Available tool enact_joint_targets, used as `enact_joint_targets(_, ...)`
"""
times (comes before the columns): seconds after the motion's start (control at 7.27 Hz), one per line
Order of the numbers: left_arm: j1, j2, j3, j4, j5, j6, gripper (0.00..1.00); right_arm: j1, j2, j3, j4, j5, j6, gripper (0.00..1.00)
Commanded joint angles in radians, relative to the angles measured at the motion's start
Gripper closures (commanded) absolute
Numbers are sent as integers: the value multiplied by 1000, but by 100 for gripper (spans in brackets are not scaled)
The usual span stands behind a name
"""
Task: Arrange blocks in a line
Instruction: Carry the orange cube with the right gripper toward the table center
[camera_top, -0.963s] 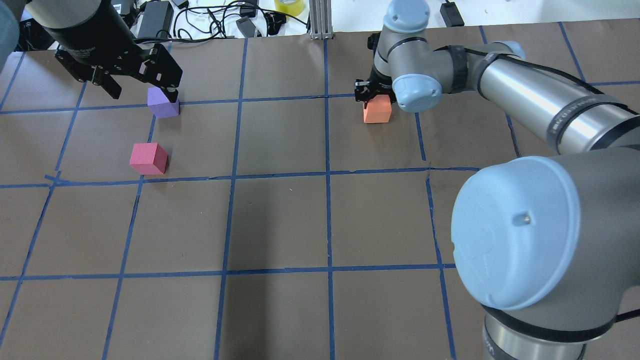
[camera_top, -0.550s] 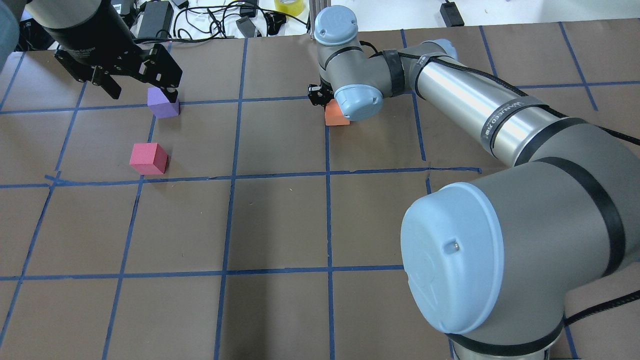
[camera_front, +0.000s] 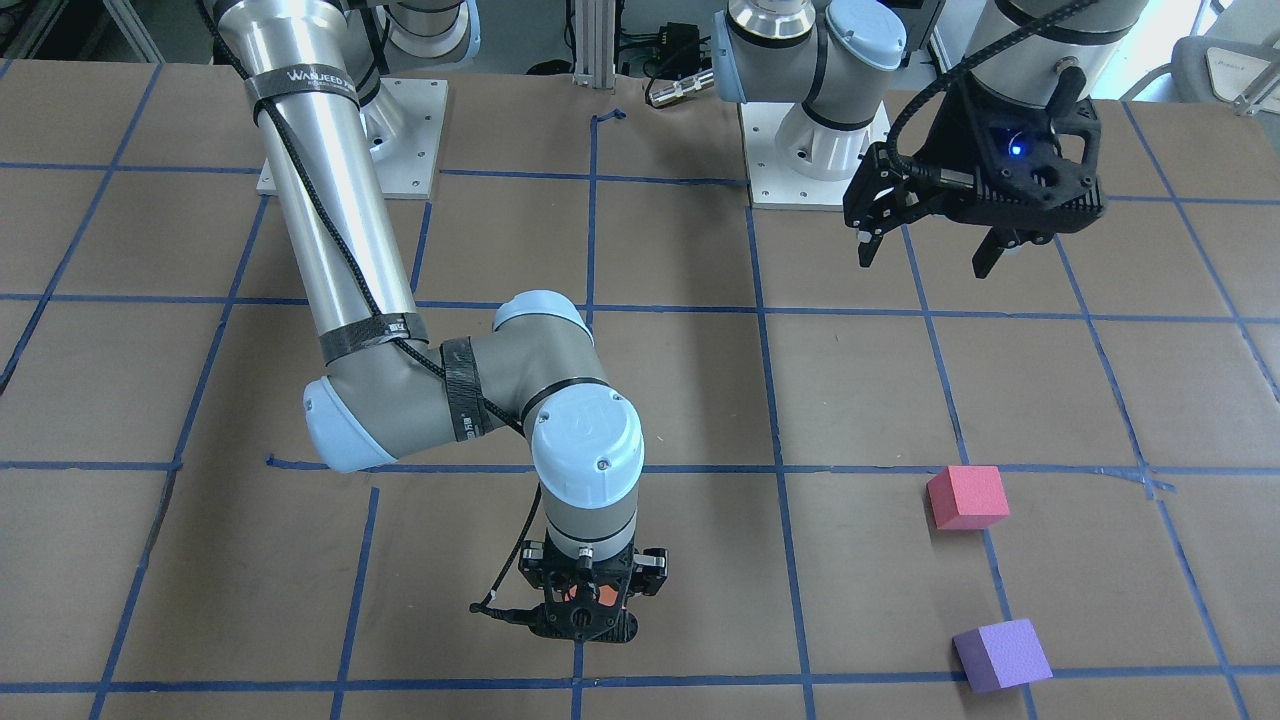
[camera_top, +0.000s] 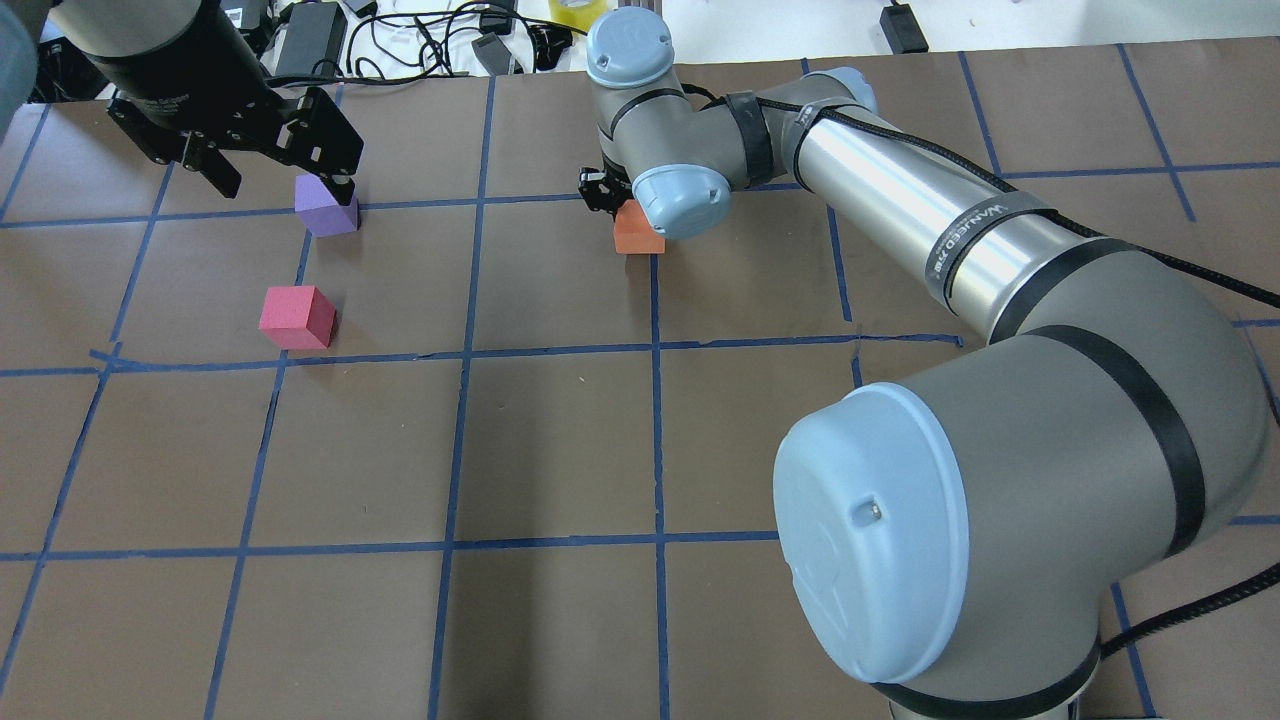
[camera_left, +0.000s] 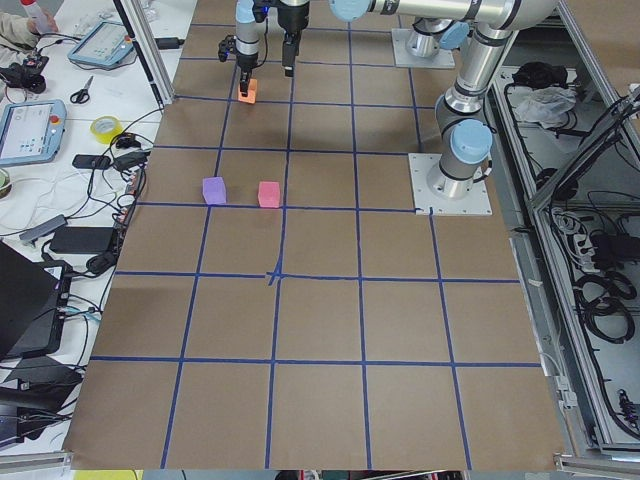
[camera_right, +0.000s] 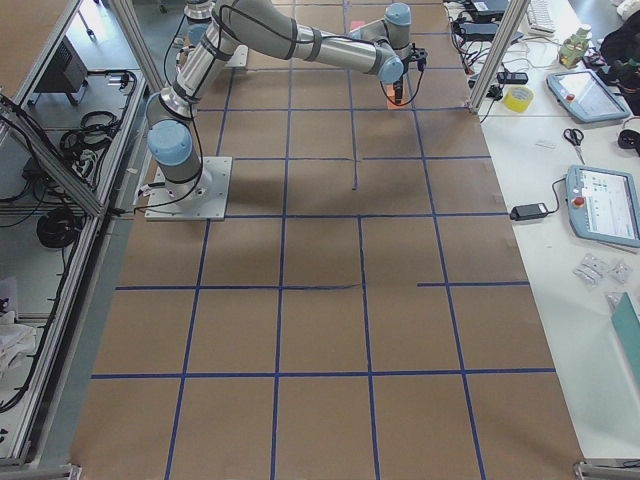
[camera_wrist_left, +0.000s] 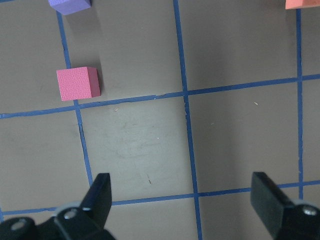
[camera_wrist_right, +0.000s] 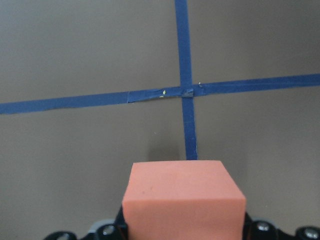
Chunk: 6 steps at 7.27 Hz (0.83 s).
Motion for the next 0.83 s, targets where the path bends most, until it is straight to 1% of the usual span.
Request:
enact_joint_targets(0.0, 0, 0, 0, -1, 0, 1, 0, 1, 9, -1, 8, 19, 17, 54)
enact_joint_targets(0.69, 0, 0, 0, 0, 0, 1, 0, 7, 12, 0, 8, 17, 22, 50)
